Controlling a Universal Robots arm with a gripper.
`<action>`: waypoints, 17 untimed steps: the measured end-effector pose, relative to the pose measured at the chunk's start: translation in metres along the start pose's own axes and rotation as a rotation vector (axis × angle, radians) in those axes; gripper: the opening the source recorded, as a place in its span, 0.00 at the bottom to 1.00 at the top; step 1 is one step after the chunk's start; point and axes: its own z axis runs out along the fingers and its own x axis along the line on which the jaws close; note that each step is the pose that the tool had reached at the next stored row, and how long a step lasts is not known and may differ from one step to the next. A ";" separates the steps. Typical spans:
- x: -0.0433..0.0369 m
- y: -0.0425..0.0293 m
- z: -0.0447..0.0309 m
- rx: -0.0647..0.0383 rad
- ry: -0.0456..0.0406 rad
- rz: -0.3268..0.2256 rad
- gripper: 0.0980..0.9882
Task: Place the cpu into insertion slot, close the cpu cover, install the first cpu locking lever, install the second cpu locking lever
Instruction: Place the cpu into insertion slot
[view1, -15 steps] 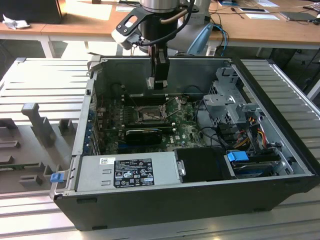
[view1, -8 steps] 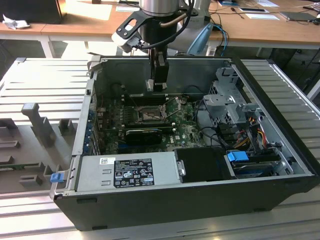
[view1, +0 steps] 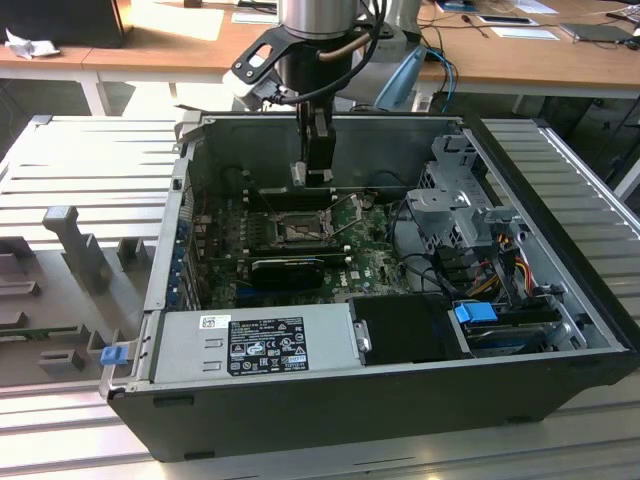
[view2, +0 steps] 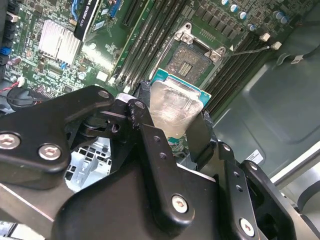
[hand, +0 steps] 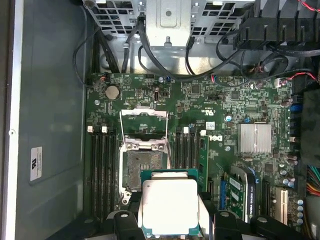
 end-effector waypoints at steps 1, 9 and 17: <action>0.0000 -0.0001 0.0012 0.000 0.0000 0.001 0.48; -0.0001 -0.0002 0.0065 0.003 0.0000 0.002 0.48; -0.0002 -0.0004 0.0105 0.006 0.0000 0.004 0.48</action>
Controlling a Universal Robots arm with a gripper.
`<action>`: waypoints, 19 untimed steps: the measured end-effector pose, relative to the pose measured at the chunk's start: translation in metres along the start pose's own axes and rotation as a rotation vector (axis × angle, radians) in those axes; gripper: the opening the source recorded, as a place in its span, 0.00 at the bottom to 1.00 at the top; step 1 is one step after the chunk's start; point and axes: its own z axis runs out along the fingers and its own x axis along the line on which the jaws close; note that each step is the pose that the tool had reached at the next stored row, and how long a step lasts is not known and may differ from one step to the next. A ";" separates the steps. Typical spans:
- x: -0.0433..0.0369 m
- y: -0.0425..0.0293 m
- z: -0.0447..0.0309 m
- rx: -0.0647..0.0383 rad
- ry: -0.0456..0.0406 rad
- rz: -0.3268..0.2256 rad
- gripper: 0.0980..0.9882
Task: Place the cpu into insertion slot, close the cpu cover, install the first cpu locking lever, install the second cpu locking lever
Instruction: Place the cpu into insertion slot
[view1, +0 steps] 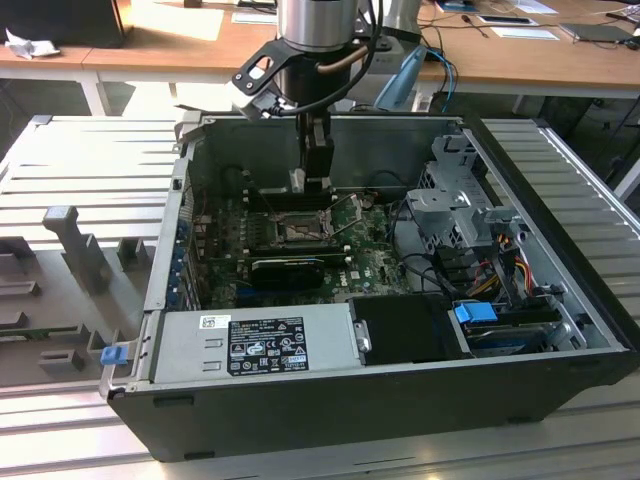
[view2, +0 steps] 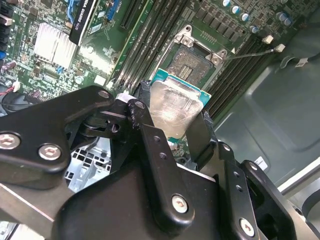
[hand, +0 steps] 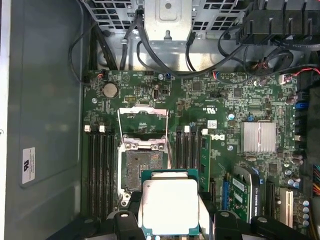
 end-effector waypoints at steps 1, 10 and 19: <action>0.0000 0.0000 0.0003 0.001 0.0000 0.000 0.48; -0.0001 -0.0001 0.0062 0.008 0.0000 0.001 0.48; -0.0002 -0.0003 0.0104 0.009 0.0000 0.002 0.48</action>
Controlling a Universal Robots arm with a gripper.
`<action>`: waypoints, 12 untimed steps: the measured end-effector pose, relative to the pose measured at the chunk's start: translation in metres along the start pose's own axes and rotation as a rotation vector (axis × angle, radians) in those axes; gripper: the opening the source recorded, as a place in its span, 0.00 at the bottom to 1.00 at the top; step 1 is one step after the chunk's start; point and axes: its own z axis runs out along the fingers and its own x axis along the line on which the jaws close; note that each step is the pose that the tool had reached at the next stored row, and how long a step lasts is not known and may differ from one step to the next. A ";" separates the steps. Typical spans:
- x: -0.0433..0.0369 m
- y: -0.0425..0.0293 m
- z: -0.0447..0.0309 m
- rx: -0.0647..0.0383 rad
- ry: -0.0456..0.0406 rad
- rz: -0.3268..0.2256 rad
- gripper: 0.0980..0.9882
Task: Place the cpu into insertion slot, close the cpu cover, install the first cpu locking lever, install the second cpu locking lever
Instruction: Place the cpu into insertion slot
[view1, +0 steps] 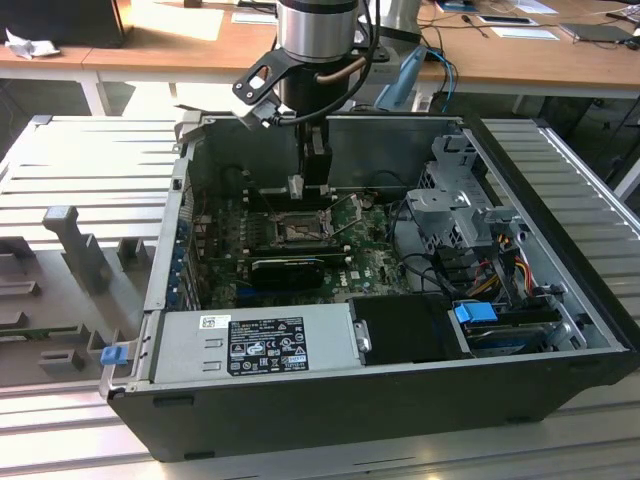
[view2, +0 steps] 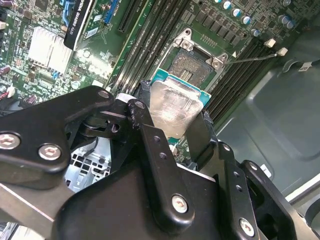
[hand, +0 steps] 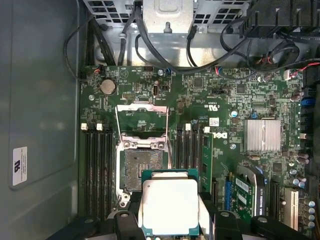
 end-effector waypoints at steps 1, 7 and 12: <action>0.0000 0.0000 0.0008 0.000 0.0002 0.000 0.48; -0.0001 -0.0001 0.0039 0.002 0.0001 0.000 0.48; -0.0001 -0.0001 0.0053 0.004 0.0001 0.000 0.48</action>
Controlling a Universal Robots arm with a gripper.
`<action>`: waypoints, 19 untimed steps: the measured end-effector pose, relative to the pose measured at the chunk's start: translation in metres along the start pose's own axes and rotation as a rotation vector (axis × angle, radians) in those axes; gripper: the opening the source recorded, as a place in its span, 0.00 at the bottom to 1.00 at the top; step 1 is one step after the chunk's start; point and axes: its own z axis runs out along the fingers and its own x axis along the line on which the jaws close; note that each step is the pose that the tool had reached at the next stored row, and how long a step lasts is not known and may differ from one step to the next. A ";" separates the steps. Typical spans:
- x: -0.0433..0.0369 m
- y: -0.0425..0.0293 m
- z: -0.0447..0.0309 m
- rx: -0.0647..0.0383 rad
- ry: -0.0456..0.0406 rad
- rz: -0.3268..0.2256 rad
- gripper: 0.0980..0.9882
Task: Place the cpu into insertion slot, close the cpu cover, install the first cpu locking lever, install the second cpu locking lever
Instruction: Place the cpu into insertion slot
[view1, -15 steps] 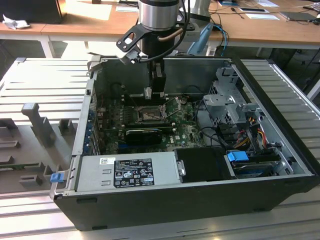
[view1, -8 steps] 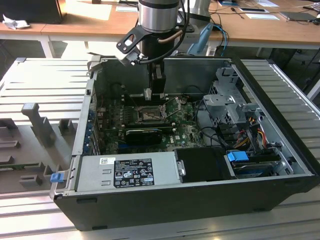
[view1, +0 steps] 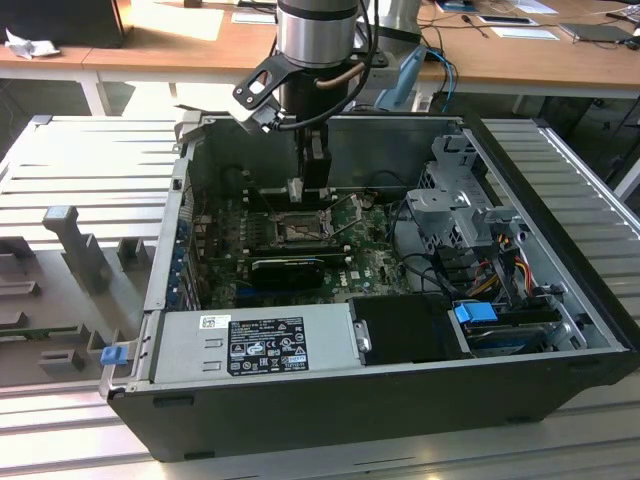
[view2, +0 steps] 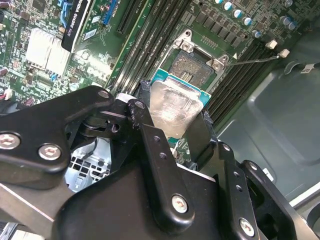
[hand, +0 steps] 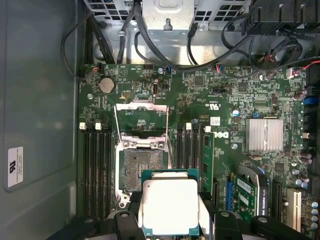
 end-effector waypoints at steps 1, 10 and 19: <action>0.0000 0.0000 0.0004 0.000 0.0000 0.000 0.48; -0.0001 -0.0001 0.0046 0.008 0.0001 0.000 0.48; -0.0004 -0.0003 0.0190 0.030 0.0008 0.001 0.48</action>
